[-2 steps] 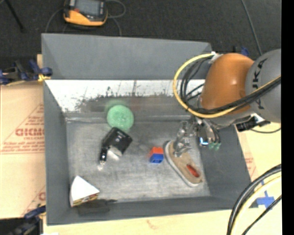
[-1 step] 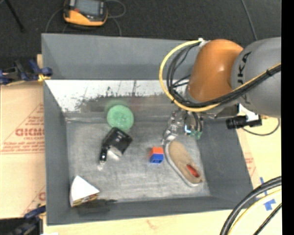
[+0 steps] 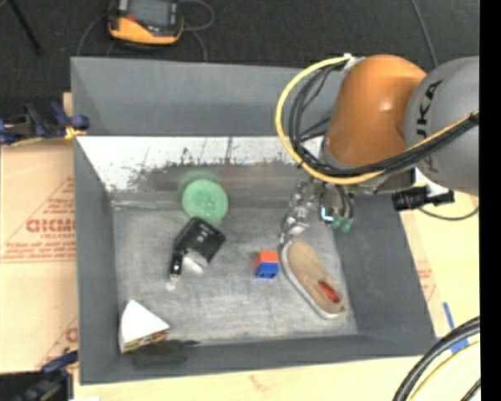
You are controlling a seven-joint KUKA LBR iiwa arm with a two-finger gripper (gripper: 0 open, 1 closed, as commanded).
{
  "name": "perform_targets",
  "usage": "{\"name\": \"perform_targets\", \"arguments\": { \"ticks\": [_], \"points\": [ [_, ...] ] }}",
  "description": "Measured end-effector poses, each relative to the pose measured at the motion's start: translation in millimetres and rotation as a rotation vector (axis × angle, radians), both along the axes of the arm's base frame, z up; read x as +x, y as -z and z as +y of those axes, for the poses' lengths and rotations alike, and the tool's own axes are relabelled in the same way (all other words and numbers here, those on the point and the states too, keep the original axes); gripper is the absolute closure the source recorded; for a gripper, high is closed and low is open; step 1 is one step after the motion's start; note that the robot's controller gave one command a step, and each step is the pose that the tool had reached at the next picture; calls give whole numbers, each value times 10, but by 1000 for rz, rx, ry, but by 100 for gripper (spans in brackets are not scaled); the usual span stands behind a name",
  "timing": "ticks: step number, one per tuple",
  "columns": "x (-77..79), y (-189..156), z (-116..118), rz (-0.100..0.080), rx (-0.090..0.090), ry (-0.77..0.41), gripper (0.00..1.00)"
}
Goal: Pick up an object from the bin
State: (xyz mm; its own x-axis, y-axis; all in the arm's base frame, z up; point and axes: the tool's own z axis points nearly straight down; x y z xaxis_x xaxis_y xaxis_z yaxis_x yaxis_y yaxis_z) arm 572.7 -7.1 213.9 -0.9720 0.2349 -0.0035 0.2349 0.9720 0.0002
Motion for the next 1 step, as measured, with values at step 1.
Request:
{"name": "perform_targets", "arguments": {
  "ticks": [1],
  "points": [
    [-586, 682, -124, 4, 0, -177, 0]
  ]
}}
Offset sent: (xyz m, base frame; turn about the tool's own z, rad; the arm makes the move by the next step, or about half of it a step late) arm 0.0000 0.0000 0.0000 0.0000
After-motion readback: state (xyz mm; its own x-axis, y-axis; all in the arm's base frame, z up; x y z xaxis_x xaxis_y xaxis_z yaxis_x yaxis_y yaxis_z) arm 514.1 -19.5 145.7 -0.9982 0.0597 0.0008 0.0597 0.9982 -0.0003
